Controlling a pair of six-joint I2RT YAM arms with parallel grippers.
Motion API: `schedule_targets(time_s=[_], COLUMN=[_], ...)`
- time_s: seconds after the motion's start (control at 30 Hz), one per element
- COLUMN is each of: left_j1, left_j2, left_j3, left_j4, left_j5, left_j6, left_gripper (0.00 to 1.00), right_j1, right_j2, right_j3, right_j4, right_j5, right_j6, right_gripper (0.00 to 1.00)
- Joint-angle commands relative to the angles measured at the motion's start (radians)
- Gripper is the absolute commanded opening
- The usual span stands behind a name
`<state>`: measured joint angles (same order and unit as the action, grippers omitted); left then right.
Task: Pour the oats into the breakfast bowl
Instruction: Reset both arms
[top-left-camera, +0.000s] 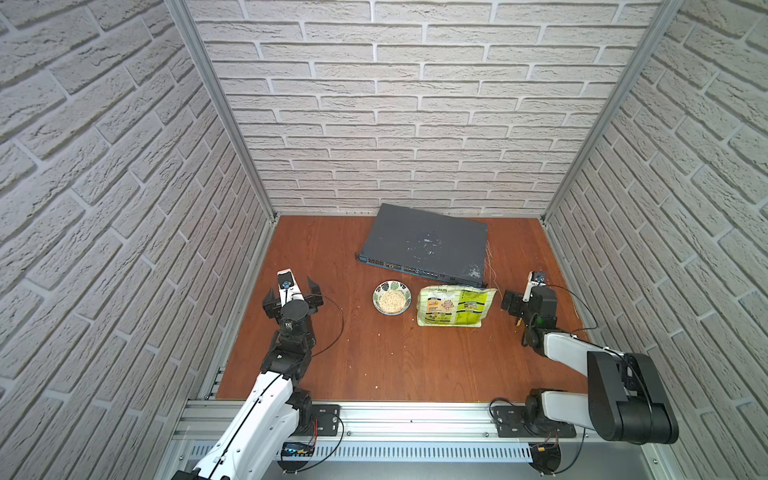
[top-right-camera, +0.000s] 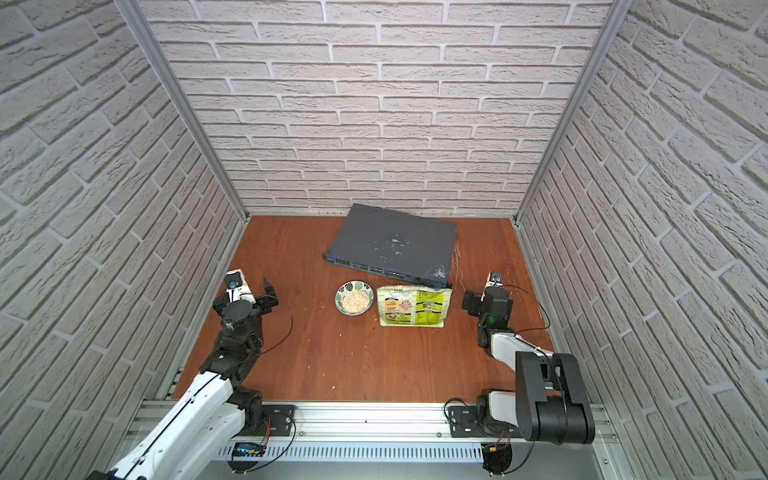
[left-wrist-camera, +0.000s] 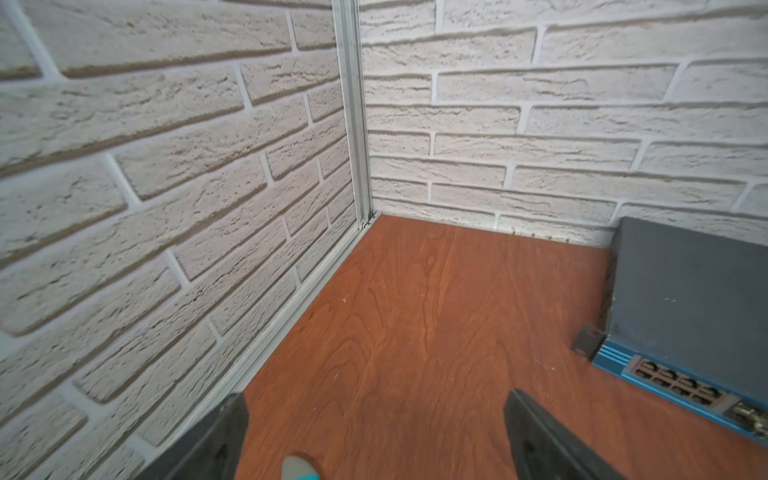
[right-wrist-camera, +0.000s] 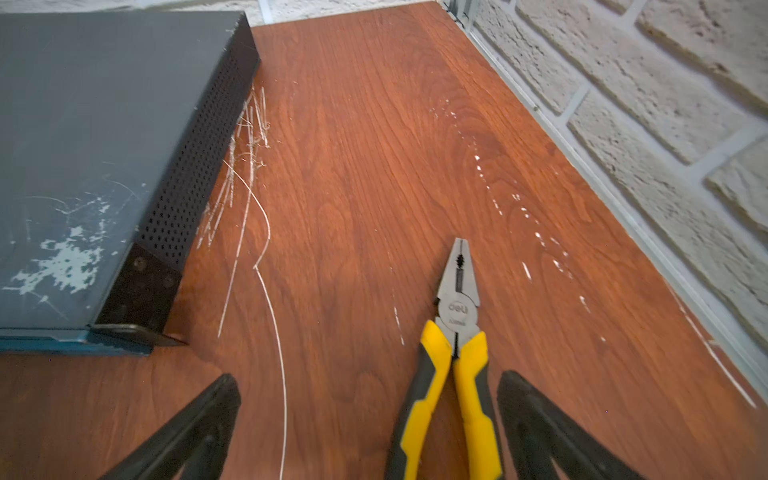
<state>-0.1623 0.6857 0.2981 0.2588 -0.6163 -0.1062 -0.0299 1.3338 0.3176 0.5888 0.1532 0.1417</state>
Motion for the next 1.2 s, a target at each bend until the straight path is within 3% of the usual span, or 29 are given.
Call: schedule_targets(time_s=[0.0,0.17,0.4,0.57,0.73,0.87,1.03,1.17], left_j1=[0.039,0.112,0.163,0.18,0.219,0.224,0.245,0.27], left_j2=[0.028,0.126,0.354,0.538,0.682,0.868,0.859,0.862], left_j3=[-0.028,-0.066,-0.116,-0.076,-0.025,-0.02,0.095,0.099], left_j4=[0.051,0.142,0.393,0.574,0.659,0.839,0.614,0.6], left_j5=[0.038,0.142,0.298,0.463,0.61,0.625,0.587,0.604], left_j6=[-0.038,-0.038,0.073,0.127,0.095,0.097,0.052,0.031], left_gripper=[0.98,0.98,0.98,0.98,0.98,0.98,0.98,0.98], right_j1=[0.015,0.064,0.075,0.074,0.074,0.074,0.074,0.074], right_j2=[0.053,0.167,0.202,0.202,0.202,0.202,0.202,0.202], right_j3=[-0.008,-0.019,0.091,0.086,0.087,0.087,0.086,0.086], right_j4=[0.297,0.43,0.251,0.257,0.259,0.259,0.259,0.259], right_j5=[-0.049,-0.064,-0.015,-0.015,-0.015,-0.016,-0.015,-0.014], right_j6=[-0.018,-0.084,-0.076,-0.076,-0.076,-0.076,-0.075,-0.075], right_gripper=[1.0,1.0,1.0,1.0,1.0,1.0,1.0,1.0])
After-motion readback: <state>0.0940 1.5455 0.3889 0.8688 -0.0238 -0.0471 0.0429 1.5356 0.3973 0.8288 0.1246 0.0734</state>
